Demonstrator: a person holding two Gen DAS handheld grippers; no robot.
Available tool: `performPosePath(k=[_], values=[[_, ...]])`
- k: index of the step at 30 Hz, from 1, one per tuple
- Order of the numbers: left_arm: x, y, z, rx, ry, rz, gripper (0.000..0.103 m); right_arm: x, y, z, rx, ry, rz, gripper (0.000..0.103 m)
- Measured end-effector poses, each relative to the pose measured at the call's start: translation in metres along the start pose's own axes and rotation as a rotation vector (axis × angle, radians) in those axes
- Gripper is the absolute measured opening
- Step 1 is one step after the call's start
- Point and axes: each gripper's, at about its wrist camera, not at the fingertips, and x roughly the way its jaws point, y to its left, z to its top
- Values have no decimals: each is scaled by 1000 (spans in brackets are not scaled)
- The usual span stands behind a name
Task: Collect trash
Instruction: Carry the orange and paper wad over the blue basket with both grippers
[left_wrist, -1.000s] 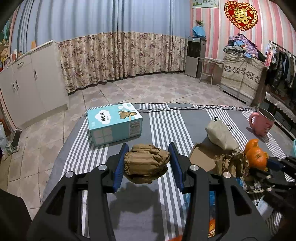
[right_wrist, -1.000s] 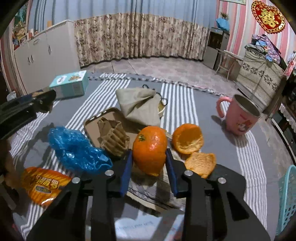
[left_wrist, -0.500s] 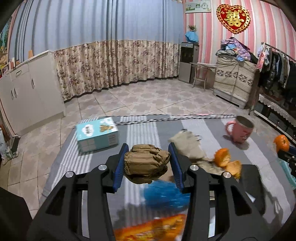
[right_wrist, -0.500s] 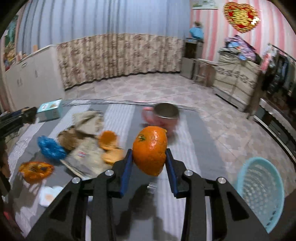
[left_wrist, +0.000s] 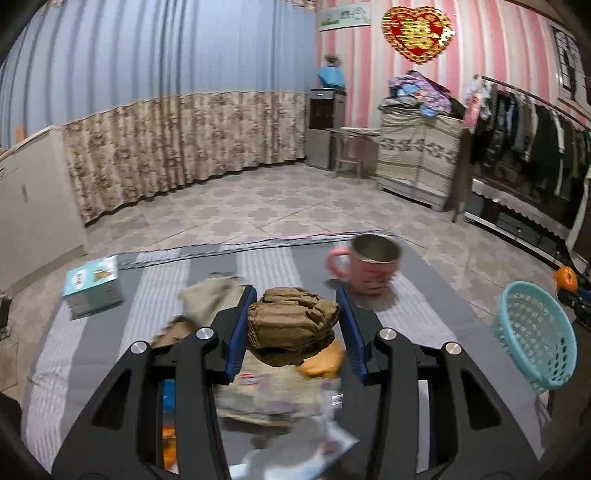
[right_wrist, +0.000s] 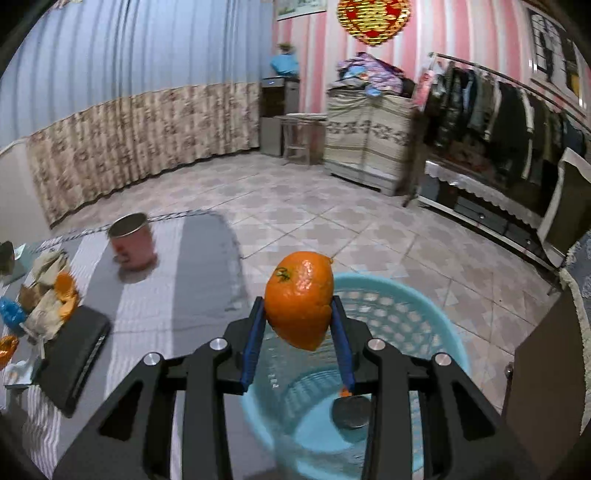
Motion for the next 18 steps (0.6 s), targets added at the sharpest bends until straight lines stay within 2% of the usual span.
performPosePath(k=[11, 18], values=[[12, -146, 1, 90, -19, -167, 43, 12, -70, -7, 81, 7, -47, 35], [23, -231, -10, 148, 9, -305, 43, 21, -88, -14, 135, 29, -63, 35]])
